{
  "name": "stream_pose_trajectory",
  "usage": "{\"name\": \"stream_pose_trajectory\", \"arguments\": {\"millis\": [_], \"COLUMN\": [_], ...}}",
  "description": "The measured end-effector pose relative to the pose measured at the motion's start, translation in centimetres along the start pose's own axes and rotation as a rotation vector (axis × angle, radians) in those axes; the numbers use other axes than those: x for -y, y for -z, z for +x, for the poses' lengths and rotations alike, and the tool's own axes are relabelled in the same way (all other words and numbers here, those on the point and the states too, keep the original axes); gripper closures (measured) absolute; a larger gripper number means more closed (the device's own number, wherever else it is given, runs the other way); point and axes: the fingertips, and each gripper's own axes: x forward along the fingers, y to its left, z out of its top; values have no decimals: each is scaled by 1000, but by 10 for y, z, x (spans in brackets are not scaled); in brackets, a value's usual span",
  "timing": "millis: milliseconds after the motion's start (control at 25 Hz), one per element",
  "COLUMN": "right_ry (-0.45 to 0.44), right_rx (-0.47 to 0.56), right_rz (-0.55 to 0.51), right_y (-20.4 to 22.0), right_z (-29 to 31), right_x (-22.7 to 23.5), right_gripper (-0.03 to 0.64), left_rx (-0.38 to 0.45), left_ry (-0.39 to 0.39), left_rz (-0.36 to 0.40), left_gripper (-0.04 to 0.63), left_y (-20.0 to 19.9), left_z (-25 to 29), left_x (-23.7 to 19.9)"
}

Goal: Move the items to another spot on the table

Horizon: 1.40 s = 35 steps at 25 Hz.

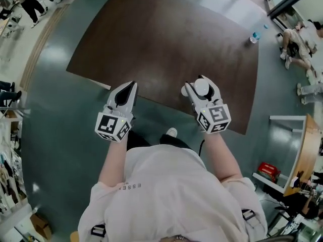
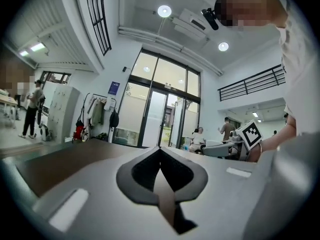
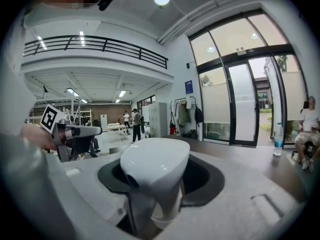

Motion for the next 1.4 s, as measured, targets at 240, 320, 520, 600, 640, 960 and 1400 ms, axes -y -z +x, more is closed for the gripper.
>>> {"name": "stream_pose_trajectory", "arguments": {"millis": [240,320,520,600,640,960,1400], "right_ry": [-36,-50,-88,-95,-102,-244,-318], "right_rx": [6,13,23,23,21,-23,-55], "right_rz": [-24,-28,-41,-36,-34,-61,-82], "right_y": [-22,-28,-44,-49,-51,-62,-70], "right_z": [82,109,169,193,205,305,443], "right_x": [-90,-117,-178,-199,-209,-281,-319], "right_gripper": [394,394,394,394,394,394,394], "left_rx": [5,9,27,21,19,35,17], "left_ry": [-57,-71,-114,-118,-123,-249,-350], "left_rz": [13,18,16,21,23,-1,-18], "left_gripper": [580,580,580,580,580,580,580], "left_y": [-25,-31,-47,-52,-54,-64,-71], "left_z": [-63,-78,-115,-129,-135,-173,-177], "left_x": [-108,-142,-218,-242,-253,-338,-451]}}
